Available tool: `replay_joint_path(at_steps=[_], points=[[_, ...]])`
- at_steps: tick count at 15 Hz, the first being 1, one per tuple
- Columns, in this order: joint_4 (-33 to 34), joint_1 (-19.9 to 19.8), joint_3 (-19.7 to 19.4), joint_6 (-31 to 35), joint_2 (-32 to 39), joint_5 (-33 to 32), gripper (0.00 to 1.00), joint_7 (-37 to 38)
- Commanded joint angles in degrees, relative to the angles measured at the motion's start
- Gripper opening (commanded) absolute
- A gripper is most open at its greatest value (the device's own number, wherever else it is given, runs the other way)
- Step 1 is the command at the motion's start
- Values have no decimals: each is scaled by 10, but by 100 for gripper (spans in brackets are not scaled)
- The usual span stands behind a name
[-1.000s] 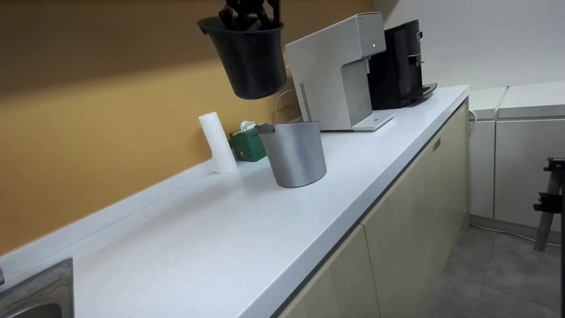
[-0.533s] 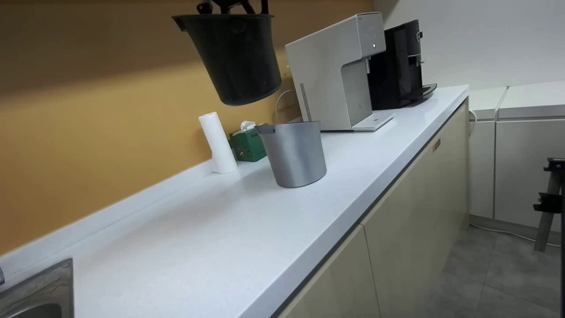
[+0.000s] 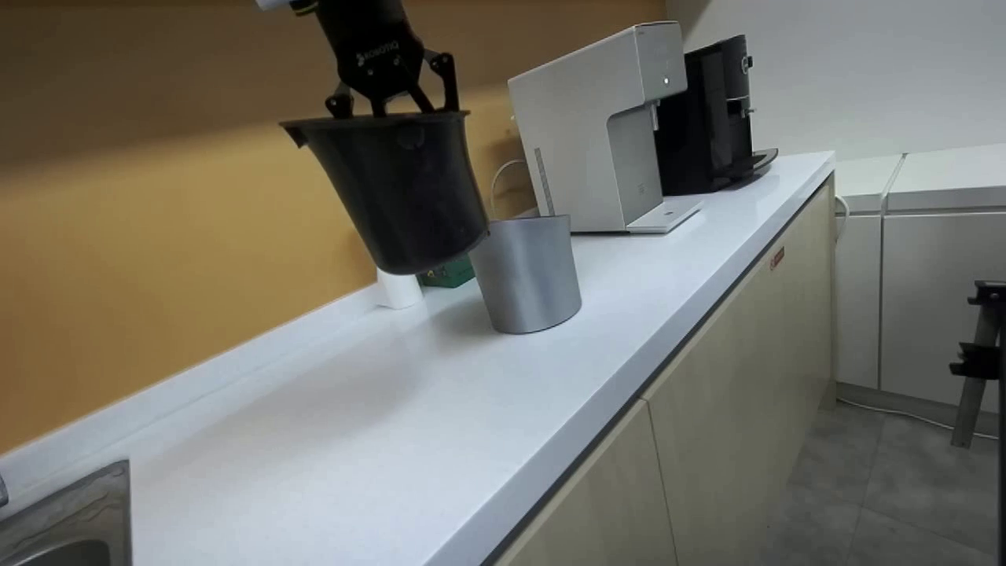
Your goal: Remove the black bin from the silver bin
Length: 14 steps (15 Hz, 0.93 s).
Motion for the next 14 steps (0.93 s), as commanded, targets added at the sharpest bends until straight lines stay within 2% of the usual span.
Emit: replay_joint_path(at_steps=[1, 5, 14], points=[[-23, 5, -4, 59, 13, 13, 3, -18], [-41, 8, -7, 100, 41, 31, 3, -38], [-56, 15, -17, 135, 85, 50, 3, -60]])
